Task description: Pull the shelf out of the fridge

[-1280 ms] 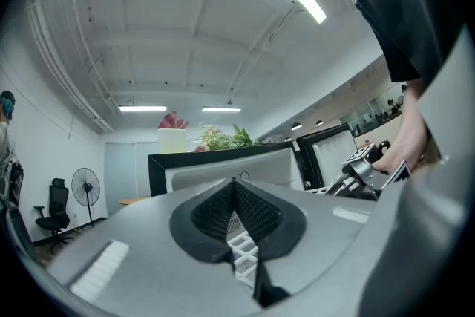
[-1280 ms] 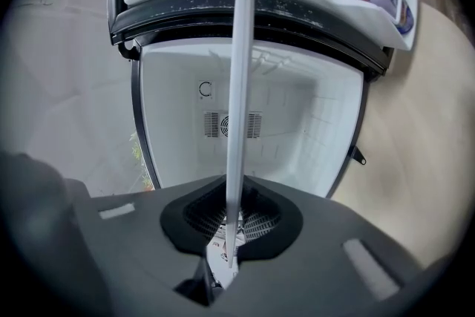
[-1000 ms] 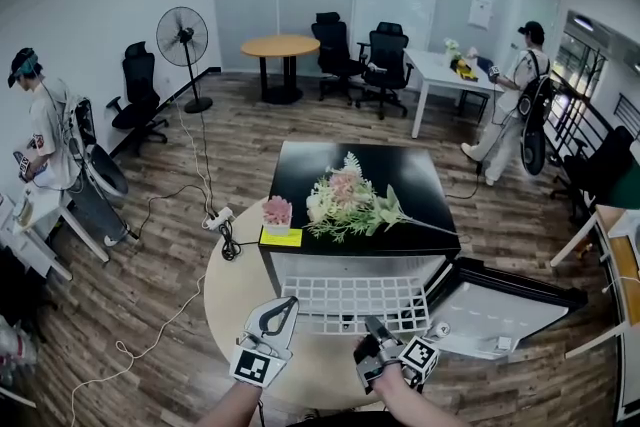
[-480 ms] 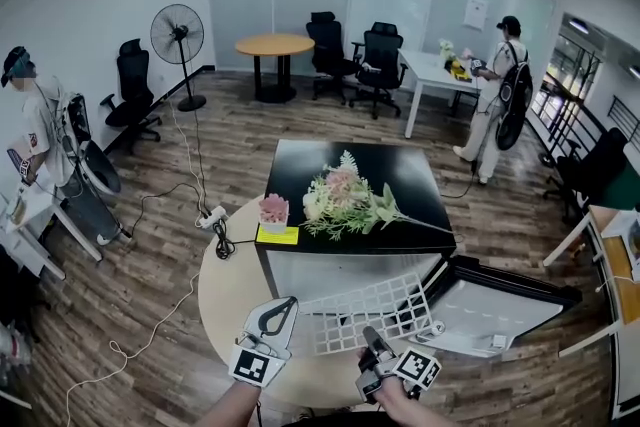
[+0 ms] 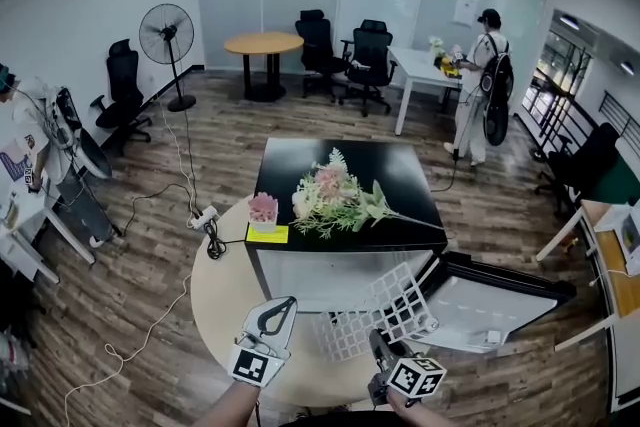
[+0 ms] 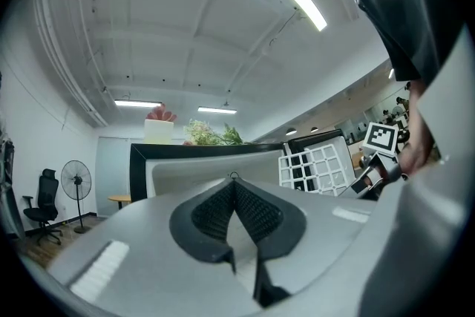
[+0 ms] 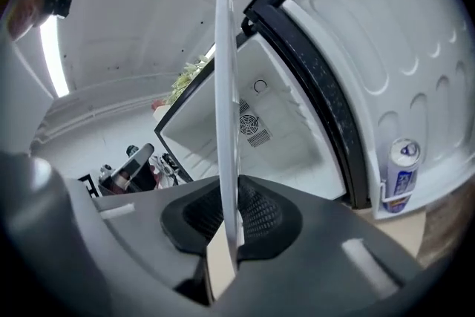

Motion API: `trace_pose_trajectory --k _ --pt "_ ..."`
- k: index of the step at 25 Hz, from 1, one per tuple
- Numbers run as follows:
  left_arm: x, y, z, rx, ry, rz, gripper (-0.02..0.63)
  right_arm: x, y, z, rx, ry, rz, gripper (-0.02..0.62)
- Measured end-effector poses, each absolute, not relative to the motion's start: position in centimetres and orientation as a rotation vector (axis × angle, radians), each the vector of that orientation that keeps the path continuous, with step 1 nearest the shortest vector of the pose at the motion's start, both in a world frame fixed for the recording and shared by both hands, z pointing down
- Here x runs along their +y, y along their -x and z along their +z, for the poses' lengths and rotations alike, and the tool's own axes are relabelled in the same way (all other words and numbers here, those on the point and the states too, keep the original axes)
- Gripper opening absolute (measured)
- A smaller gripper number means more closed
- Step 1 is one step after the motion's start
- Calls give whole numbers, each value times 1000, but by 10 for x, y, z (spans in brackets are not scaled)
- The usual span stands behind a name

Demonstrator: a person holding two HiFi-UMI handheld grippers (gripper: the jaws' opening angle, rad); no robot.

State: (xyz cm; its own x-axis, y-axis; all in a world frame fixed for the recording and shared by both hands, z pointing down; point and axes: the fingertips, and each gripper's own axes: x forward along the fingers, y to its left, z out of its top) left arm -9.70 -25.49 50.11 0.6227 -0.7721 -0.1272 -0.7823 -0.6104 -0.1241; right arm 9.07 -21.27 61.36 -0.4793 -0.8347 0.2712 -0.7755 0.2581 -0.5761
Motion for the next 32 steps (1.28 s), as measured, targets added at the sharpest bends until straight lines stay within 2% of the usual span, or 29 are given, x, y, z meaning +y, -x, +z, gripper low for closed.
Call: trace_pose_trajectory --k 19,32 --pt "-251 80 503 1270 2681 78 0 -204 -121 580 2815 1851 -192 35" --pt "-251 71 512 1283 2699 54 0 -196 -139 538 2636 1868 113 35"
